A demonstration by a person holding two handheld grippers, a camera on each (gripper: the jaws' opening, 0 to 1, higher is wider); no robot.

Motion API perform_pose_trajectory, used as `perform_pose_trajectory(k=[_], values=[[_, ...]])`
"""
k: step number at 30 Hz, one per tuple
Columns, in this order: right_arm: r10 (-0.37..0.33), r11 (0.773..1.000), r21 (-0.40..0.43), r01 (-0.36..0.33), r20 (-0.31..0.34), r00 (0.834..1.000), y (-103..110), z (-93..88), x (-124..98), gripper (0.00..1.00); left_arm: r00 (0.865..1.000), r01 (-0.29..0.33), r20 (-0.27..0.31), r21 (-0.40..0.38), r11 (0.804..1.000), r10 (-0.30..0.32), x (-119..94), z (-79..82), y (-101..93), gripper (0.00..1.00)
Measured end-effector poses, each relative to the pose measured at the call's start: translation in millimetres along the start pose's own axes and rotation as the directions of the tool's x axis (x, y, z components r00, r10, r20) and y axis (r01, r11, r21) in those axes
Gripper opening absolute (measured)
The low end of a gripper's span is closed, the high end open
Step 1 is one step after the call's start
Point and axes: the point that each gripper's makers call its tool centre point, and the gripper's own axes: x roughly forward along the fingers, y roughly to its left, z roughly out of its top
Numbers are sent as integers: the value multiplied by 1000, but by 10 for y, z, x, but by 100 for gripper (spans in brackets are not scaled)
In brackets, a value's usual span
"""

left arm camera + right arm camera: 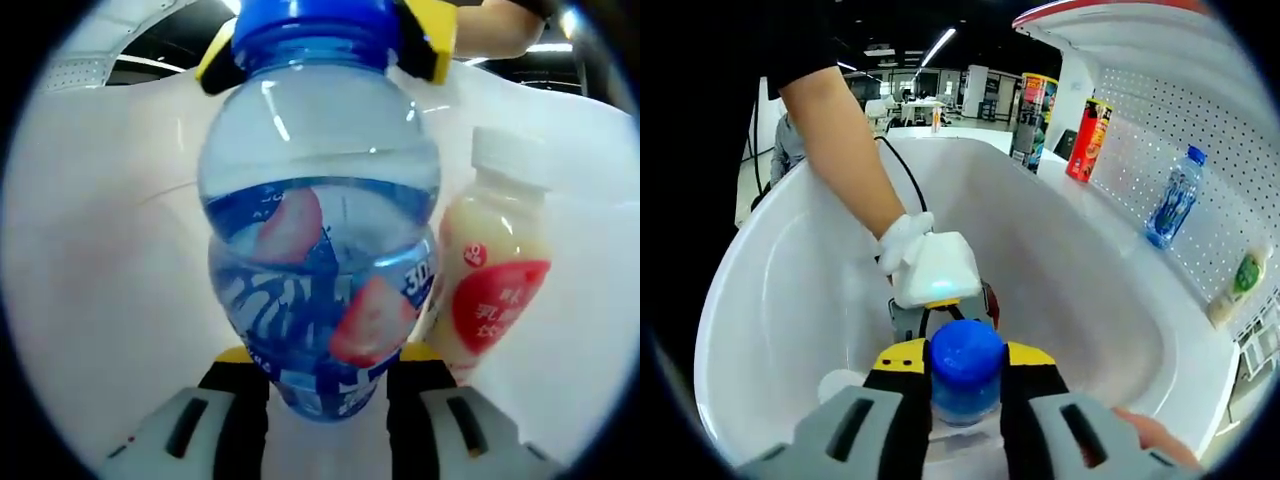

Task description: Place the items from the shopping basket onto the snack and drink counter

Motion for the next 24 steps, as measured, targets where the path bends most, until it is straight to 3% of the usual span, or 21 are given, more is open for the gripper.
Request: perform_pose_trajectory(k=[24], values=[[-17,1000,-2,17,16,1000,25,50,-62,22,998,-3,-58,7,1000,4,-82,23,11,46]])
